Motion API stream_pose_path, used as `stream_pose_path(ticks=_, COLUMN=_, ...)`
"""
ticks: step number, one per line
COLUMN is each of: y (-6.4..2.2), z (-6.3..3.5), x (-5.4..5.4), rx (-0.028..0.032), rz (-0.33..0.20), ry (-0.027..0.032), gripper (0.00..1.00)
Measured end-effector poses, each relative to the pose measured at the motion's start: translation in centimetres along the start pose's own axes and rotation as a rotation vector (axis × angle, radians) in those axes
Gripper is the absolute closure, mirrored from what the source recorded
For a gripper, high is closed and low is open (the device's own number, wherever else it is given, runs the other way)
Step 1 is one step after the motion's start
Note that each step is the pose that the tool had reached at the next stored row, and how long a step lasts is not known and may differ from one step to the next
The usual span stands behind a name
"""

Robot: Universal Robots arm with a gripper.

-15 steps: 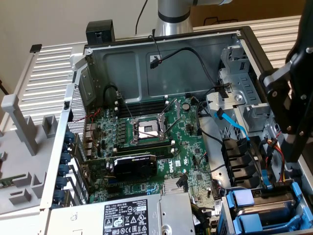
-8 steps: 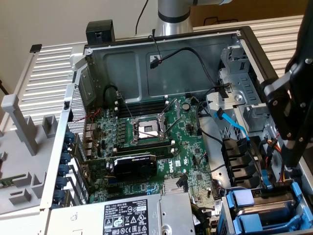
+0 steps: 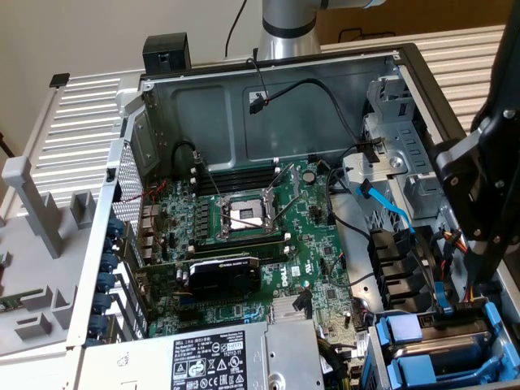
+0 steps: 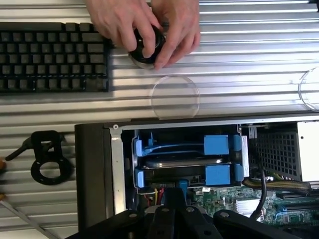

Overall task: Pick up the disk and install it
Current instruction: 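Insert the second disk wire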

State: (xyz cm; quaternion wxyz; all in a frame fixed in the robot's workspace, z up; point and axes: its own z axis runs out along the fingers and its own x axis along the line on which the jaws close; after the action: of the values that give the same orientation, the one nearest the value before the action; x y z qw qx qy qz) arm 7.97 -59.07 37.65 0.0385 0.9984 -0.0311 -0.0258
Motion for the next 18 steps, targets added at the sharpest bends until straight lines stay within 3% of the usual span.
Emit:
stream_pose_path(ticks=8, y=-0.09, z=1.31, x=0.1, rx=-0.0002, rz=-0.004, ry=0.0003, gripper=0.89)
stream_pose_path(ticks=14, y=0.32, z=1.71, x=0.2, rx=0.0007, rz=-0.007, ry=0.0005, gripper=0.89)
stream_pose_path(ticks=18, y=0.32, z=2.12, x=0.2, rx=0.0094, rz=-0.012, ry=0.0003, gripper=0.89)
